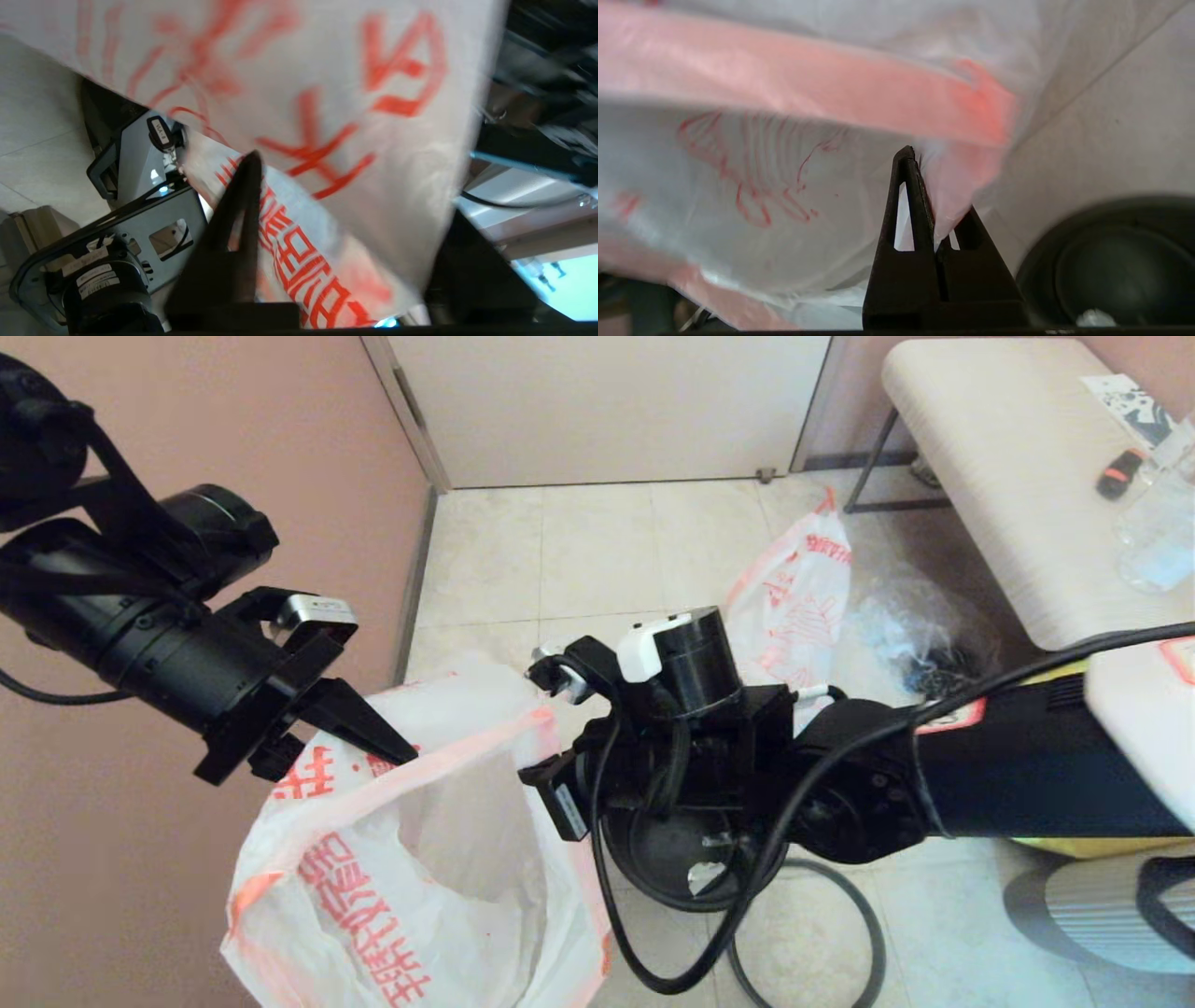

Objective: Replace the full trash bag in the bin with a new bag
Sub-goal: Put the new garbage bag on the trash can

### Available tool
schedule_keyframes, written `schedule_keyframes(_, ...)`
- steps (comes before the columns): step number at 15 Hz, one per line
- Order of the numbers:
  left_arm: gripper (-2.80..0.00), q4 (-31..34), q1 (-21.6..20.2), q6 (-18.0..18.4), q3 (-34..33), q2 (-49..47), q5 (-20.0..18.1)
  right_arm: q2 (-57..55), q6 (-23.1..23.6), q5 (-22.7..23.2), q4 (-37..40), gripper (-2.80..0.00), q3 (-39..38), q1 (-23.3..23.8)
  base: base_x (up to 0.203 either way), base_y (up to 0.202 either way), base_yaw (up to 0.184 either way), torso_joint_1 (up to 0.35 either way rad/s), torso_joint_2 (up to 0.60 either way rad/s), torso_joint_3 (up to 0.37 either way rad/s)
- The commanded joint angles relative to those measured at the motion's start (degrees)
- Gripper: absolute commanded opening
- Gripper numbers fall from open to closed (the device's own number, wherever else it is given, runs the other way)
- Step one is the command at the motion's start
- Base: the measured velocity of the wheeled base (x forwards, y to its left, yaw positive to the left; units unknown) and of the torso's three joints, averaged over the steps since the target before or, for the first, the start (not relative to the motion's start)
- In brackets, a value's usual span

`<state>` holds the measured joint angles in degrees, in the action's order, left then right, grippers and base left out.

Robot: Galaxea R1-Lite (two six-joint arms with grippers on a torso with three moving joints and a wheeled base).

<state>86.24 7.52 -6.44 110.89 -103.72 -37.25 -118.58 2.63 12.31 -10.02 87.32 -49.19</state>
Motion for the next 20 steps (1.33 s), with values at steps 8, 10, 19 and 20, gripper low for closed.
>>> schedule_keyframes(8,0.0,-2.7,-2.8,-0.1,0.1,1.2,0.1,35.6,-7.6,-0.3,23.3,-2.8,-7.5,2.5,0.0,0.0,0.0,0.0,0.0,0.0)
schedule_keyframes(10,0.0,-2.7,-3.5,-0.1,0.1,1.1,0.1,38.2,-9.7,-0.3,24.3,-2.8,-7.5,3.4,0.0,0.0,0.0,0.0,0.0,0.0)
schedule_keyframes(19,0.0,-2.7,-2.7,0.0,0.0,0.4,-0.1,44.1,-9.9,-0.4,28.0,-2.8,-5.4,6.5,0.0,0.0,0.0,0.0,0.0,0.0)
schedule_keyframes(20,0.0,-2.7,-2.6,0.0,0.0,0.4,-0.1,44.4,-9.5,-0.4,28.0,-2.8,-5.2,6.9,0.0,0.0,0.0,0.0,0.0,0.0)
